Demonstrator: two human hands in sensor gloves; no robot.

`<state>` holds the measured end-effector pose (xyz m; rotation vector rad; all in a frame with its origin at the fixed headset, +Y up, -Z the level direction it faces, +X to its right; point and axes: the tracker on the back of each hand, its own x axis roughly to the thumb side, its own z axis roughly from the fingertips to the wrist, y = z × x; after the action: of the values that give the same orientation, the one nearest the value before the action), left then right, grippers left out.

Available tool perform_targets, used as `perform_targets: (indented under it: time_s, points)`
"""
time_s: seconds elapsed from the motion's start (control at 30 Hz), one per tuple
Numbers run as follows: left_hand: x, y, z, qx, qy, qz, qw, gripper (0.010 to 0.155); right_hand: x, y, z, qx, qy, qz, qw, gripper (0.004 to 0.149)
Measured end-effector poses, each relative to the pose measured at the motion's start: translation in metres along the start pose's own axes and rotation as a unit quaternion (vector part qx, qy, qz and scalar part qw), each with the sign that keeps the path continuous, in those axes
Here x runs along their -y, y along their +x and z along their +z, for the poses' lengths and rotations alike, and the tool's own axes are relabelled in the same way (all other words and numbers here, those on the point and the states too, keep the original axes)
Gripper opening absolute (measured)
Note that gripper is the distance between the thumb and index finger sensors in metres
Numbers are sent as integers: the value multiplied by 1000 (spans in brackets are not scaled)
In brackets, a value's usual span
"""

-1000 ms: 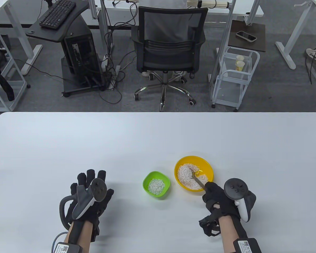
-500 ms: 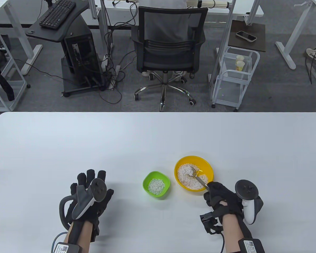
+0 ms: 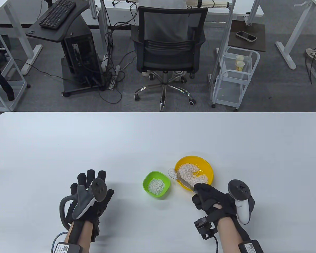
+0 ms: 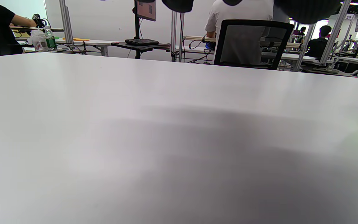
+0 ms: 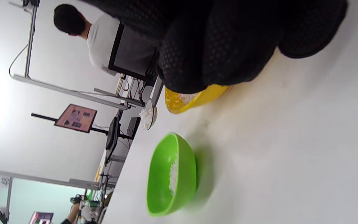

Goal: Scoop rice into small dish

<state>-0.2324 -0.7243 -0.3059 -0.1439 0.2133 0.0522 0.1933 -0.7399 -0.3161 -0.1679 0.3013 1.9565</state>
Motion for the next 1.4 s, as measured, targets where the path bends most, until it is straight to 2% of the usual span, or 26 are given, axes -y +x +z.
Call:
perform_targets:
  time_s: [0.2, 0.33, 0.47, 0.57, 0.67, 0.7, 0.8, 0.87, 1.0, 1.1, 1.13, 1.2, 1.23, 1.3, 1.37, 1.4]
  points:
    - [0, -1, 0, 0, -1, 4, 1000, 74, -36, 12, 7, 45, -6, 135, 990, 45]
    - [0, -2, 0, -1, -1, 3, 1000, 74, -58, 21, 14, 106, -35, 237, 965, 45]
    - [-1, -3, 0, -2, -3, 4, 1000, 74, -73, 31, 22, 169, -77, 341, 921, 45]
    - [0, -4, 0, 0, -1, 7, 1000, 74, -81, 36, 27, 221, -120, 403, 880, 45]
    - [0, -4, 0, 0, -3, 4, 1000, 74, -86, 40, 32, 267, -156, 477, 822, 45]
    - [0, -4, 0, 0, -3, 4, 1000, 74, -86, 40, 33, 276, -163, 491, 810, 45]
    - [0, -4, 0, 0, -3, 5, 1000, 74, -91, 42, 36, 315, -177, 563, 743, 44]
    - [0, -4, 0, 0, -4, 4, 1000, 74, -92, 43, 37, 322, -179, 576, 730, 44]
    - [0, -4, 0, -2, -6, 1, 1000, 74, -80, 50, 40, 319, -197, 536, 757, 44]
    - [-1, -4, 1, 1, -1, 8, 1000, 74, -53, 56, 44, 297, -241, 496, 779, 44]
    - [-1, -4, 1, 2, 0, 8, 1000, 74, -46, 56, 44, 291, -255, 493, 779, 44]
    - [-1, -4, 1, 2, -1, 7, 1000, 75, -26, 56, 41, 255, -289, 531, 755, 43]
    - [-1, -4, 1, 2, -1, 6, 1000, 74, -20, 54, 39, 235, -290, 548, 749, 43]
    - [-1, -4, 1, 2, -1, 5, 1000, 74, -6, 48, 32, 196, -291, 565, 747, 43]
    - [0, -4, 0, 2, -2, 6, 1000, 74, 8, 41, 23, 133, -261, 551, 781, 43]
    - [0, -4, 0, 1, -4, 4, 1000, 75, 11, 39, 20, 120, -252, 545, 790, 43]
